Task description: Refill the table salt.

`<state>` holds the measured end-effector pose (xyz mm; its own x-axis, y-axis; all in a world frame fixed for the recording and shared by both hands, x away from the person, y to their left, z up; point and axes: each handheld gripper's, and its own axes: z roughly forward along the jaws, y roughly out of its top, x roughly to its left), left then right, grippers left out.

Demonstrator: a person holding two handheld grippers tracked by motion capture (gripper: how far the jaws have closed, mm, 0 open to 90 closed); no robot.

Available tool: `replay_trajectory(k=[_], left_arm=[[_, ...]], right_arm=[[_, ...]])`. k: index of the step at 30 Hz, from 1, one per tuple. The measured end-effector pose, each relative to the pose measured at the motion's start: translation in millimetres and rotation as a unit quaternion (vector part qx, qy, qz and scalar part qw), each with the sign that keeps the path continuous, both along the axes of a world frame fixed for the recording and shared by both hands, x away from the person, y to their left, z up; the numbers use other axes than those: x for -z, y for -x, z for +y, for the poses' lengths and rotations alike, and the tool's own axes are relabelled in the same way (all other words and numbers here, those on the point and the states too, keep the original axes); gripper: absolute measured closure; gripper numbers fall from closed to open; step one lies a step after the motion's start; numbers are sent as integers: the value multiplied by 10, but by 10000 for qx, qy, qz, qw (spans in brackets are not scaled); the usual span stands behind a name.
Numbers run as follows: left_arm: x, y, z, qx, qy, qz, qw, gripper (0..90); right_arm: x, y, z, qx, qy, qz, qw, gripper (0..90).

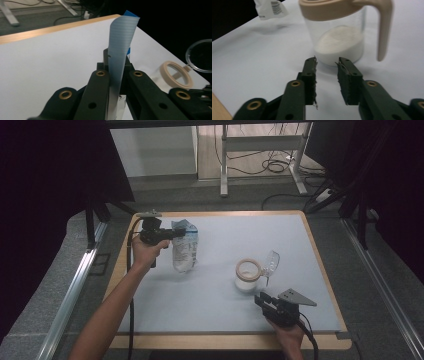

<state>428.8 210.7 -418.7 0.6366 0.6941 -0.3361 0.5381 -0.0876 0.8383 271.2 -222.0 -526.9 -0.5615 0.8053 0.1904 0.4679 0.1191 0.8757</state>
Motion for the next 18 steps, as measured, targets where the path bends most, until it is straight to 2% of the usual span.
replay_trajectory(k=[5, 13, 18], left_arm=[[4, -7, 150, -259, -28, -96, 9996, 896], [79, -55, 360, -659, 51, -146, 9977, 896], [163, -64, 447, -882, -70, -194, 9959, 896]], right_arm=[[-23, -29, -134, 188, -61, -10, 9998, 776], [-41, -63, -233, 349, -130, -25, 9993, 780], [-34, -86, -266, 405, -135, -21, 9991, 779]])
